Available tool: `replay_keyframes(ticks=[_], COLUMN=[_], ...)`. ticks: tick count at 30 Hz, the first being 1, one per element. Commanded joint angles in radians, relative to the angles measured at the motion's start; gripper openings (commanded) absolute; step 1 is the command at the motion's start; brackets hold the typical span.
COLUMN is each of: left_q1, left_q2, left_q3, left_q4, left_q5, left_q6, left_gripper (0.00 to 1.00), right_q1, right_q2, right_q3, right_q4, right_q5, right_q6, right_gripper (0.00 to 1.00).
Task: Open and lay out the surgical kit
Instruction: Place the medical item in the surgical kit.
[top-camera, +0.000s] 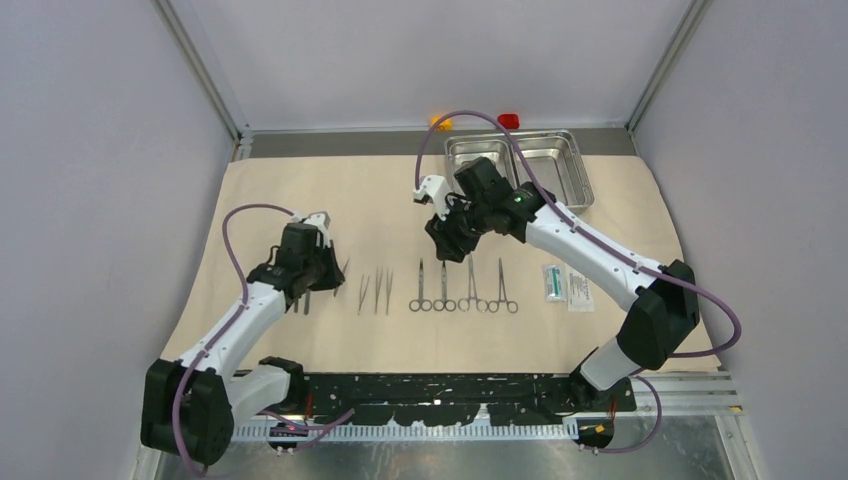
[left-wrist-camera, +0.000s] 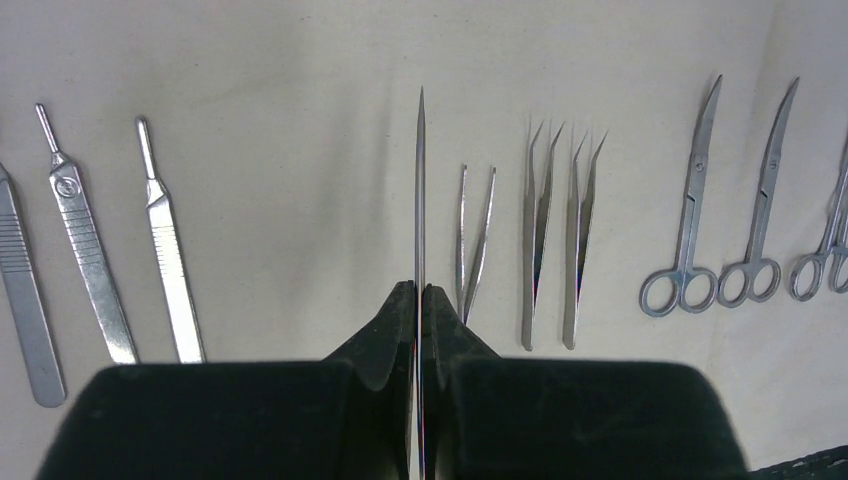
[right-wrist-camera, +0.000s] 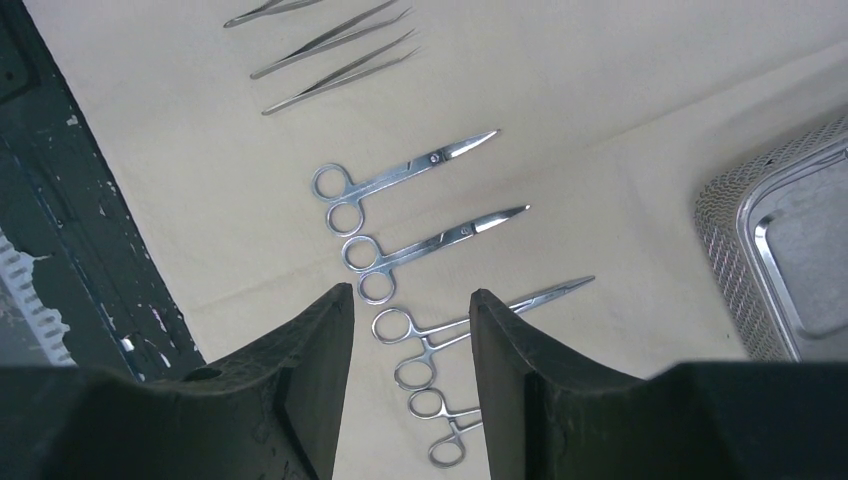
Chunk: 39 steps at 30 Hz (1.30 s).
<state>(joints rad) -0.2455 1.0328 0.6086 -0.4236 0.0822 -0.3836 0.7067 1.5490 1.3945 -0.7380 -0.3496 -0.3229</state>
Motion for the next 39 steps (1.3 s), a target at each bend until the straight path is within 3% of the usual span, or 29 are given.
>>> replay_keyframes(ticks=[1,9,13,39], left_q1=[0.008,0.008,0.006,0.006], left_q2=[0.042,0.126,0.091,0.194], left_q3=[0.006,0.079,0.060,0.049], left_q4=[0.064,0.108,0.127,0.050], left_q5=[0.000,0.020,0.015,0.001], left_q6=[-0.050,0.045,0.087,-0.069], left_gripper=[0.00,0.00,0.00,0.00], right_q1=[-0.002,-0.002,-0.002,-0.002], right_q2=[-0.033,-0.046,-0.037,-0.014], right_q3=[-0.013,-0.040,-0.059,-0.041], right_q4=[0.046,0.047,0.059,0.045], right_q5=[-0.004,-0.001,-0.013,-0.008], right_q6=[-0.005,-0.016,-0.015,-0.011], right_gripper=[0.51,0.51,0.51,0.51])
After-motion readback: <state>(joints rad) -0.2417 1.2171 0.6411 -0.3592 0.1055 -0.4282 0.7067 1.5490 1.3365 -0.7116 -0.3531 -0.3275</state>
